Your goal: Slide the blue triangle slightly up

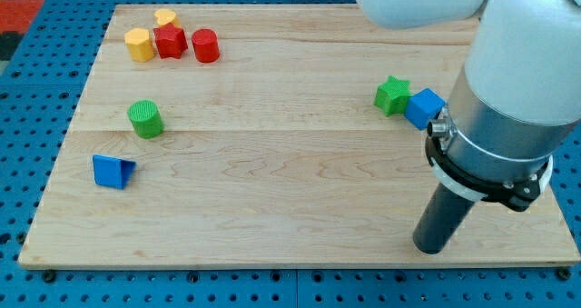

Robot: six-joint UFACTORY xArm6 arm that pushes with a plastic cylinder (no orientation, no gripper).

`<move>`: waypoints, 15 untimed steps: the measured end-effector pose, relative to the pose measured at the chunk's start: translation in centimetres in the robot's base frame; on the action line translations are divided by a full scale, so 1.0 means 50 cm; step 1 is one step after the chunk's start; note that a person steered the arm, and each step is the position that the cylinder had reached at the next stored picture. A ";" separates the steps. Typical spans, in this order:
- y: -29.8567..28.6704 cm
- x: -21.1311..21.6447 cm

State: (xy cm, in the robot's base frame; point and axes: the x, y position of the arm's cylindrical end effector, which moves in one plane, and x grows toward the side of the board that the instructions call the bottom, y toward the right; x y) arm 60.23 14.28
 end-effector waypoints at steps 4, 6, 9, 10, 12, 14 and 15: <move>-0.403 -0.120; -0.525 -0.115; -0.525 -0.045; -0.525 -0.026; -0.524 0.033; -0.665 -0.035; -0.719 -0.089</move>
State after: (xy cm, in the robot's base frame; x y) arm 55.78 -21.65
